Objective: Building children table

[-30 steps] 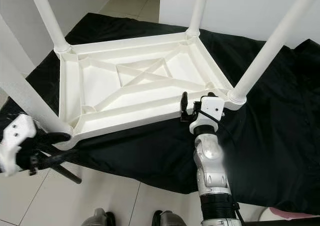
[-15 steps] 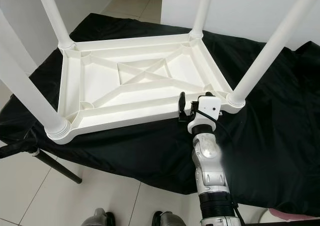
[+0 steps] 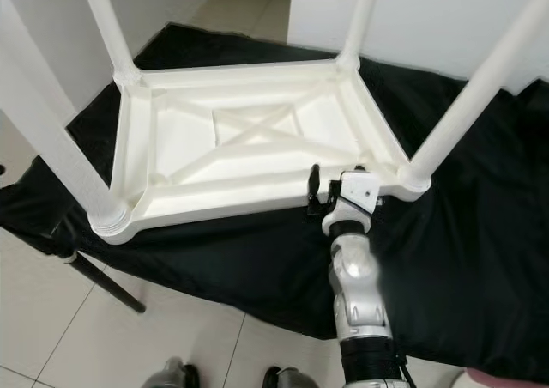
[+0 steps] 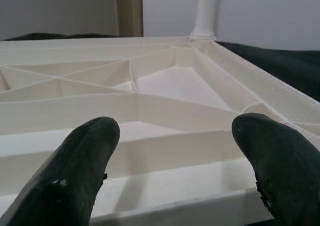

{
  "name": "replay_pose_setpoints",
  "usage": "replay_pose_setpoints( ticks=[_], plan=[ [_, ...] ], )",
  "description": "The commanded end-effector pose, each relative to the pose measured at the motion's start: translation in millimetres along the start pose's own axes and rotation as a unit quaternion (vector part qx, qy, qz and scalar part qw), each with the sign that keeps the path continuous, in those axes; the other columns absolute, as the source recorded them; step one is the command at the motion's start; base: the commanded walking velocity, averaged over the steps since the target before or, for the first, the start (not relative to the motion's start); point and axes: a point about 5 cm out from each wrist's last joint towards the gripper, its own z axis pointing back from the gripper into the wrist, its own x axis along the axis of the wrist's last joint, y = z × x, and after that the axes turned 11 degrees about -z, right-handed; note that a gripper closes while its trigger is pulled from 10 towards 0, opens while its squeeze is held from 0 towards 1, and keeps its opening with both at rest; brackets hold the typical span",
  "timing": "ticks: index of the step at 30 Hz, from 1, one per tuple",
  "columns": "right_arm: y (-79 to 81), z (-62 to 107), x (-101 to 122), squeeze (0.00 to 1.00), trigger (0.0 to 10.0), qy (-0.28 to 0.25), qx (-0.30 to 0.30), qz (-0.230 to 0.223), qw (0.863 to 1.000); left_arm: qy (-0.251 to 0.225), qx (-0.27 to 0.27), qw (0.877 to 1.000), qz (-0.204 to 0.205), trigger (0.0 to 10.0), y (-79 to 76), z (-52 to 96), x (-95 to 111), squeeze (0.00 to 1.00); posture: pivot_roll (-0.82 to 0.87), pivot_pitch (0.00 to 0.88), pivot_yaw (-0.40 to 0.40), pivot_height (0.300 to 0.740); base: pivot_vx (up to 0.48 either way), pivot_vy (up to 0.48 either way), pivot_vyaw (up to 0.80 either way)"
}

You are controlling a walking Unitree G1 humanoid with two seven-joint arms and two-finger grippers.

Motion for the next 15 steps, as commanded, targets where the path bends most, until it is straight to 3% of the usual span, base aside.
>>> replay_pose_setpoints(
  ticks=[1, 8, 15],
  plan=[
    [-1.5, 3.8, -4.7, 0.00, 10.0, 0.008, -0.013, 0.005, 1.000, 0.028, 0.111, 0.993, 0.000, 10.0, 7.8, -3.6, -7.6, 0.00, 0.11, 0.154, -0.007, 0.740, 0.000, 0.000, 0.00],
    [-11.9, 11.7, -8.5, 0.00, 10.0, 0.007, -0.085, 0.021, 0.996, -0.029, 0.177, 0.983, 0.042, 10.0, 13.7, -28.5, 4.7, 0.00, 0.10, 0.156, -0.006, 0.740, 0.000, 0.000, 0.00],
    [-20.2, 17.9, -12.9, 0.00, 10.0, 0.011, -0.130, 0.033, 0.991, -0.079, 0.176, 0.978, 0.081, 10.0, 5.0, -44.3, 14.9, 0.00, 0.08, 0.157, -0.011, 0.740, 0.000, 0.000, 0.00]
  ],
)
